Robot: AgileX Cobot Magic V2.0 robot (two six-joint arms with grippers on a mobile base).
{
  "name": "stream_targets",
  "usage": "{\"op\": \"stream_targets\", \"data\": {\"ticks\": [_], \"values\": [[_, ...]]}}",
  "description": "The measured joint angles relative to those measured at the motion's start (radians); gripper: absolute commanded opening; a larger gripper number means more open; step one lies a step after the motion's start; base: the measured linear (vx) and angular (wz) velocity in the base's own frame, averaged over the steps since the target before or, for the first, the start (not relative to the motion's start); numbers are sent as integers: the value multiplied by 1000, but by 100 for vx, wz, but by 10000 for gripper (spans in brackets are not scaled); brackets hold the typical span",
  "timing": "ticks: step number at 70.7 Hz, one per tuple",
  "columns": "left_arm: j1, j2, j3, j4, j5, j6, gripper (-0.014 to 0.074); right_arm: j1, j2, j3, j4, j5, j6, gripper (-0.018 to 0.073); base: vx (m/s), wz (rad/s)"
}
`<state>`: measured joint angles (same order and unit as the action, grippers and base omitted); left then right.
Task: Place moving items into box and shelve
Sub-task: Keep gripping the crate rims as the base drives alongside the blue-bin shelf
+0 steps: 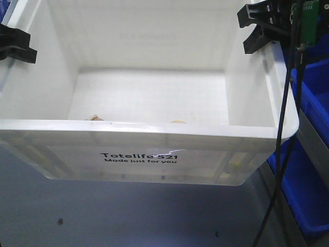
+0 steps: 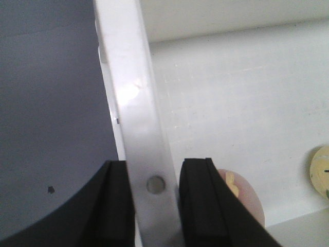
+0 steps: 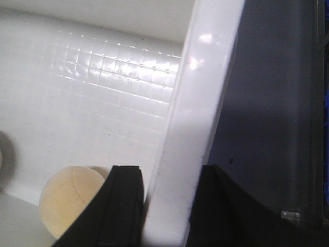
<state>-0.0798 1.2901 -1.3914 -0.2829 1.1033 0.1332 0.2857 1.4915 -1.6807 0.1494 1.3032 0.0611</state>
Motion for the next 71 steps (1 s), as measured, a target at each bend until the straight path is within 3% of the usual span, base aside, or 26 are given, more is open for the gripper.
{"op": "stream_targets", "data": {"ticks": [31, 71], "values": [[0, 0, 0, -1, -1, -1, -17, 0, -1, 0, 0, 0, -1, -12, 43, 5], [0, 0, 0, -1, -1, -1, -17, 0, -3, 0, 0, 0, -1, -12, 43, 31]]}}
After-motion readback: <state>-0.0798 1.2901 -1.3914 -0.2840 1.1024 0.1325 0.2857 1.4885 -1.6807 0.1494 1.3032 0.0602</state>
